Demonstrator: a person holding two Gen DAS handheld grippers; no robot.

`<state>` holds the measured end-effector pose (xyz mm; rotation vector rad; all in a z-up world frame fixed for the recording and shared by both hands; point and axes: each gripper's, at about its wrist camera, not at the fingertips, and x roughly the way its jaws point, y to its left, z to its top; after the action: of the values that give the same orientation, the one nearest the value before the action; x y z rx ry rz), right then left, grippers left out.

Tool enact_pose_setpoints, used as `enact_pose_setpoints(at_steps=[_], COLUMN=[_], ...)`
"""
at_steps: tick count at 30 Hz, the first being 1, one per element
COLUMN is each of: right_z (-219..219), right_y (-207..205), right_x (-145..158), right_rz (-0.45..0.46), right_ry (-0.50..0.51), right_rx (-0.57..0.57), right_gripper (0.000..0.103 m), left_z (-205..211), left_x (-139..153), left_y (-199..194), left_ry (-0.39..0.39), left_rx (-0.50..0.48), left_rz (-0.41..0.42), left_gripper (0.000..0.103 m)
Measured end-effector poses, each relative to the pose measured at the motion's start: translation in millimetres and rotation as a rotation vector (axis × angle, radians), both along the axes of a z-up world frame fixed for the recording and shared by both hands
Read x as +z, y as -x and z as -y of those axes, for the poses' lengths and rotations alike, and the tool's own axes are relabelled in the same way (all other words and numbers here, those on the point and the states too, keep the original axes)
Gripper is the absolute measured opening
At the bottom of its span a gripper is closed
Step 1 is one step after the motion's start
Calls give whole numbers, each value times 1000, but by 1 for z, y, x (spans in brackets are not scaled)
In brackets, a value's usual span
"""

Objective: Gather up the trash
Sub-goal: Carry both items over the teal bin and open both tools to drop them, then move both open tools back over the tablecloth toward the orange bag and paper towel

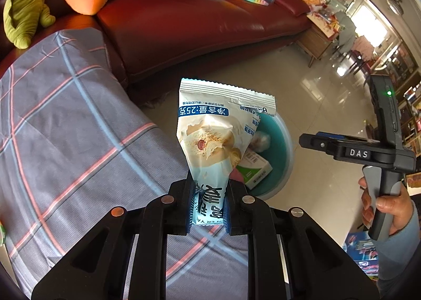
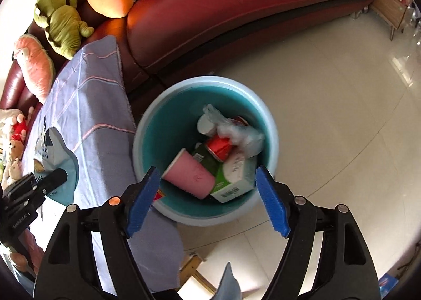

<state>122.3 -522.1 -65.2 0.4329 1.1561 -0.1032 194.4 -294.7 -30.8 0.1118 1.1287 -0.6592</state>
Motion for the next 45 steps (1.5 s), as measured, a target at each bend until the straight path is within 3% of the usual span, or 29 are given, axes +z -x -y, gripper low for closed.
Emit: enact_pose_setpoints(at_steps=[17, 19, 23, 26, 32, 45], right_z=[20, 23, 29, 30, 24, 3], right_y=[13, 16, 19, 18, 13, 9], right_x=[15, 15, 13, 11, 10, 14], right_rz=[-37, -42, -56, -62, -68, -72], right_ry=[91, 93, 98, 100, 104, 123], right_rx=[-39, -49, -71, -74, -56, -2], right_gripper=[79, 79, 79, 79, 79, 79], left_z=[53, 59, 64, 59, 50, 20], left_x=[-23, -27, -30, -28, -21, -9], left_y=[-15, -18, -18, -16, -11, 2], left_ry=[-8, -17, -21, -12, -20, -44], left_rx=[-98, -102, -89, -74, -55, -4], left_rz=[-37, -43, -27, -23, -10, -4], left_gripper=[19, 23, 68, 80, 89, 92])
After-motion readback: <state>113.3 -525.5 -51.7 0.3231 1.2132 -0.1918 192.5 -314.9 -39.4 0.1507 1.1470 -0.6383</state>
